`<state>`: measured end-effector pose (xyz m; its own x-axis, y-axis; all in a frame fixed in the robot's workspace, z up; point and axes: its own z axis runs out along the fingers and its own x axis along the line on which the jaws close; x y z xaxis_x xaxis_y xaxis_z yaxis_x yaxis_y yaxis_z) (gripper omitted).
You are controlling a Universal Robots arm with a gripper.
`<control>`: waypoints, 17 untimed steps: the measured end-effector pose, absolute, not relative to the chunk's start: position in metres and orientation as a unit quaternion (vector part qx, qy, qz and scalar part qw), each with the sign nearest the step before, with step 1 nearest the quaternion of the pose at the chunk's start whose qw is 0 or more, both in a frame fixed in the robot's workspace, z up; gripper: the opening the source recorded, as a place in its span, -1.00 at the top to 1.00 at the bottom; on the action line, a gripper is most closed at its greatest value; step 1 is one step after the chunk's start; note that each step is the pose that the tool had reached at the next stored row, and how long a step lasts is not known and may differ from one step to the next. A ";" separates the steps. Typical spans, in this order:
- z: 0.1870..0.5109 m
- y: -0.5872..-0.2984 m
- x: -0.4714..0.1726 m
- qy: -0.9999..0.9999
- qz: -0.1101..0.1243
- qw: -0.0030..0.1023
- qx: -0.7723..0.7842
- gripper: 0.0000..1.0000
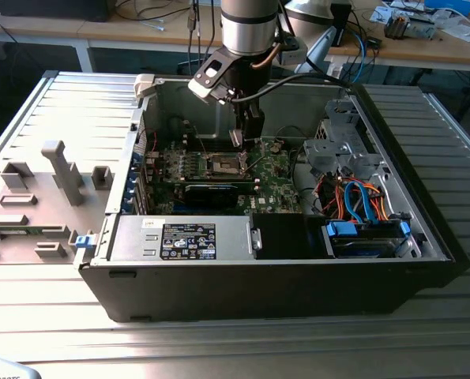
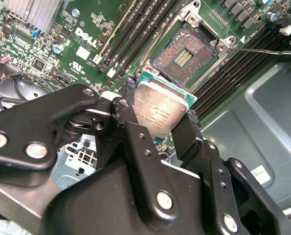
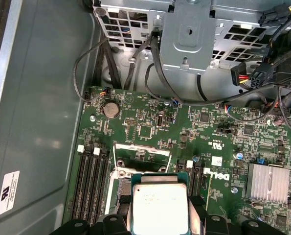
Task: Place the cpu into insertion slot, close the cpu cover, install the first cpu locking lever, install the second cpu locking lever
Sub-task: 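Place the cpu into insertion slot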
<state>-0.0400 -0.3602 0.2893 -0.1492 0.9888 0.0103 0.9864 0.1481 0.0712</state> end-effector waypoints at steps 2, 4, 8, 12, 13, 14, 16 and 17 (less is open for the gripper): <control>0.289 -0.360 -0.040 0.757 0.030 0.019 0.653 -0.09; 0.289 -0.360 -0.040 0.756 0.030 0.019 0.653 -0.09; 0.289 -0.360 -0.040 0.755 0.030 0.019 0.654 -0.09; 0.289 -0.360 -0.040 0.754 0.030 0.019 0.655 -0.09; 0.289 -0.360 -0.040 0.754 0.030 0.019 0.656 -0.09; 0.289 -0.360 -0.040 0.754 0.030 0.020 0.656 -0.09; 0.289 -0.360 -0.040 0.754 0.030 0.020 0.656 -0.09; 0.289 -0.360 -0.040 0.753 0.030 0.020 0.657 -0.09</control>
